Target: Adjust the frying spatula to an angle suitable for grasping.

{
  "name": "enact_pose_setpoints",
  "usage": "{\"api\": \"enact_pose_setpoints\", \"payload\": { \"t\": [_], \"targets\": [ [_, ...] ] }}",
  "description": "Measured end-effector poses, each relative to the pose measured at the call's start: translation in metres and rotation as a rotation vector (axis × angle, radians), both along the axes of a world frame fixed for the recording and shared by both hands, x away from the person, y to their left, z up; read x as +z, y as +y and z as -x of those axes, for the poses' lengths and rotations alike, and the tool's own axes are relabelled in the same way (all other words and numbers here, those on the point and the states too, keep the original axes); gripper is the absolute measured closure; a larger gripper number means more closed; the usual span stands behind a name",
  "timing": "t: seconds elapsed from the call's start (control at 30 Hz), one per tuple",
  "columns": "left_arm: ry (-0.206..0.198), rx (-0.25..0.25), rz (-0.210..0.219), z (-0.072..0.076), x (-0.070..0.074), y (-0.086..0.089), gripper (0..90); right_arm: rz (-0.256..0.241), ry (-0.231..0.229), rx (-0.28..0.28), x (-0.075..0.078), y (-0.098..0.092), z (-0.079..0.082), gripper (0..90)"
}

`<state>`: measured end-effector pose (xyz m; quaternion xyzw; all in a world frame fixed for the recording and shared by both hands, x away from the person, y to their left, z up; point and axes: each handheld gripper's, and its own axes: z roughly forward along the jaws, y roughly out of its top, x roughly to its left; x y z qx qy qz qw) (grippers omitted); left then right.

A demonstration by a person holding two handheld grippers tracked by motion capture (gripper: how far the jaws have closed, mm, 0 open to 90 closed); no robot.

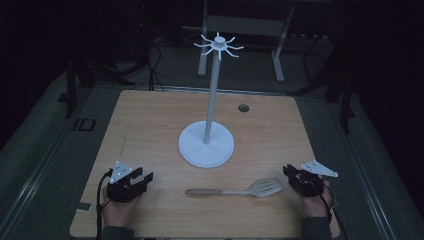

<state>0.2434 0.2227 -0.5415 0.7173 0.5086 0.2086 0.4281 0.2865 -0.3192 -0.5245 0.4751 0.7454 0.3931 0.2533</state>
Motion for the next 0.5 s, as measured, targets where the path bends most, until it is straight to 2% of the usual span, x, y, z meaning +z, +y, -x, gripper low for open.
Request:
{"api": "enact_pose_setpoints", "payload": {
  "t": [0.13,0.3,0.5],
  "targets": [
    [-0.001,0.0,-0.01,0.001,0.0,0.0,50.4,0.04,0.0,0.072,0.006,0.012,-0.002,89.2],
    [0.004,0.009,-0.019,0.001,-0.001,0.001,49.7,0.078,0.014,0.157,0.011,0.026,0.0,90.0],
    [0.009,0.004,-0.04,0.0,-0.002,-0.001,49.5,0.133,0.068,0.224,0.006,0.039,0.005,90.0]
  ]
}}
